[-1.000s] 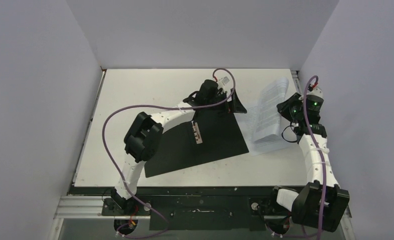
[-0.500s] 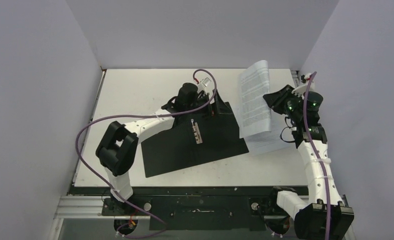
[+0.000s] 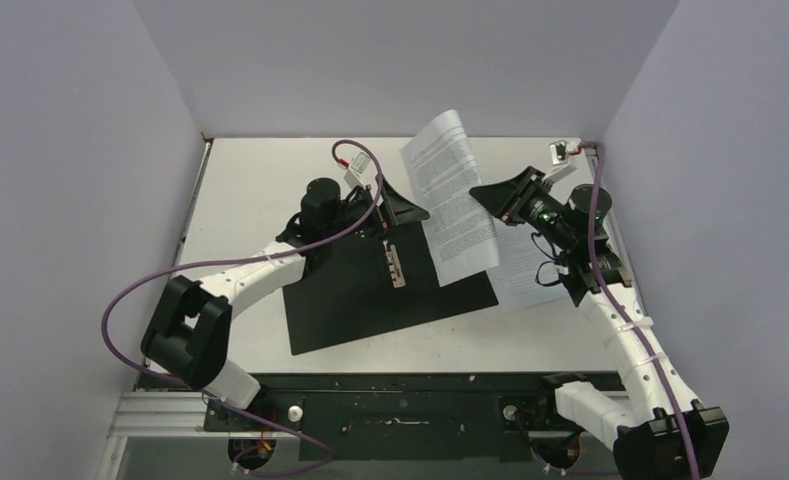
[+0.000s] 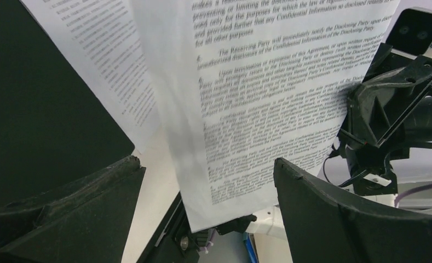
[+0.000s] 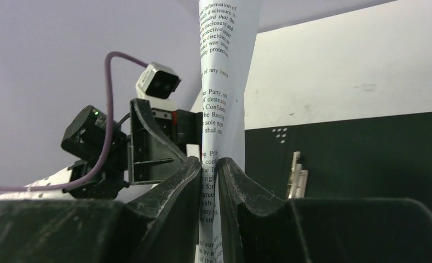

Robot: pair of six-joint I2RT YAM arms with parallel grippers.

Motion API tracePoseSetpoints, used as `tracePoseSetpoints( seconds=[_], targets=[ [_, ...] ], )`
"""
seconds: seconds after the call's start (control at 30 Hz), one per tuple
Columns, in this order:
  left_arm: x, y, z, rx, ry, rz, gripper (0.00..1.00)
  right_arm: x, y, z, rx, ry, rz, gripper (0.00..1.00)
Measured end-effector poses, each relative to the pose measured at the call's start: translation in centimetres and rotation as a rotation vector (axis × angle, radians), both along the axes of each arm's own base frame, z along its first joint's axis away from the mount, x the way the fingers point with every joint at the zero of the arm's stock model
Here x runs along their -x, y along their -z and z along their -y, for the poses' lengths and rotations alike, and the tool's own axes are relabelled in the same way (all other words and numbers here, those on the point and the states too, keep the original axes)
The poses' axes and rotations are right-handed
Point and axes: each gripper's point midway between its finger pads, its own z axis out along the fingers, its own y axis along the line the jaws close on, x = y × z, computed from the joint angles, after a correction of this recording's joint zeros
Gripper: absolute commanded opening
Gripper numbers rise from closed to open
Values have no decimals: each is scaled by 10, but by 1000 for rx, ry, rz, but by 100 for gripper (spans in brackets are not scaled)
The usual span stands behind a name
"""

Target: Put the files into the folder

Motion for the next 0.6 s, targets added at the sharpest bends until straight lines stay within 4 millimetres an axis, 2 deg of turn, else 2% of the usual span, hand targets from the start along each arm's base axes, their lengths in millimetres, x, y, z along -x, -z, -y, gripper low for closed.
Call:
tracePoseSetpoints(
  seconds=[0.1,0.33,0.43,0.53,0.6],
  targets=[
    [7,-8,-6,39,2,14,88,12,-4,-25,-27,-69,5,19],
    [21,-23,-23,93,-19,50,85,21,-16,-46,-69,-110,22,19],
    [28,-27,-29,117,-24,60,72,23,-18,-50,-80,-113,25,19],
    [35,-32,-34,153,-26,66,48,23,-19,-52,-84,-110,24,19],
    [37,-36,-35,172,-23,74,36,23,-19,-52,-85,-106,24,19]
  ],
)
